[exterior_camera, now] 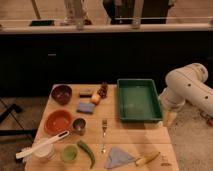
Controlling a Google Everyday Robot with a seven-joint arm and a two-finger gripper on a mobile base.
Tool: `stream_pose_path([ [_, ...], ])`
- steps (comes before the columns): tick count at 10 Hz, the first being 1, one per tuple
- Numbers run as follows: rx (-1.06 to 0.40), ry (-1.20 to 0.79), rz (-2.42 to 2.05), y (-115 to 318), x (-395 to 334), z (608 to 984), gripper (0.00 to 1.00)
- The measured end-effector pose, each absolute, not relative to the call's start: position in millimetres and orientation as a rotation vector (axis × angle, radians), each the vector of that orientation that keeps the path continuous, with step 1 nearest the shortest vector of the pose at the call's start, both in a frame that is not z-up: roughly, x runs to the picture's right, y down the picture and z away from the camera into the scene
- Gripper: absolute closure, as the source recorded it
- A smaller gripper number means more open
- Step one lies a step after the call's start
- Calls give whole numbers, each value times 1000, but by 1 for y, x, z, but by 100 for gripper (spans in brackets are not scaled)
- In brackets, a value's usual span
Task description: Place fork in metal cup
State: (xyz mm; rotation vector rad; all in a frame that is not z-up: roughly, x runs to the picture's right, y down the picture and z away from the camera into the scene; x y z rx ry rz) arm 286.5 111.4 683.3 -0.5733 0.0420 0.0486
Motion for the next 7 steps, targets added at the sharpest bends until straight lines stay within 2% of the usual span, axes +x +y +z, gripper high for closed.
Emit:
stream_pose_path([
  [4,-603,98,147,116,274,682,20],
  [7,-624,255,433,134,245,675,20],
])
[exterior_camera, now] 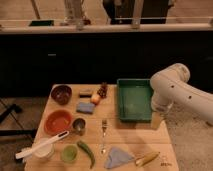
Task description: Place fork in metal cup
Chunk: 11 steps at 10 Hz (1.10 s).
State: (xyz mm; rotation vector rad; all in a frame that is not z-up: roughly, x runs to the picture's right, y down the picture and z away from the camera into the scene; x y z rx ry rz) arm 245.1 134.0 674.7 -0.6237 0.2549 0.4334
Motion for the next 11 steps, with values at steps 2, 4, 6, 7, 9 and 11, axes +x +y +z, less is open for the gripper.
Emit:
stream_pose_path([
  [2,-622,304,568,144,233,668,20],
  [4,-616,327,638,148,223,665,20],
  [6,-614,329,651,149,221,664,20],
  [7,-614,330,651,149,221,664,20],
  [9,-615,330,651,150,221,664,20],
  [11,-624,322,667,150,220,664,20],
])
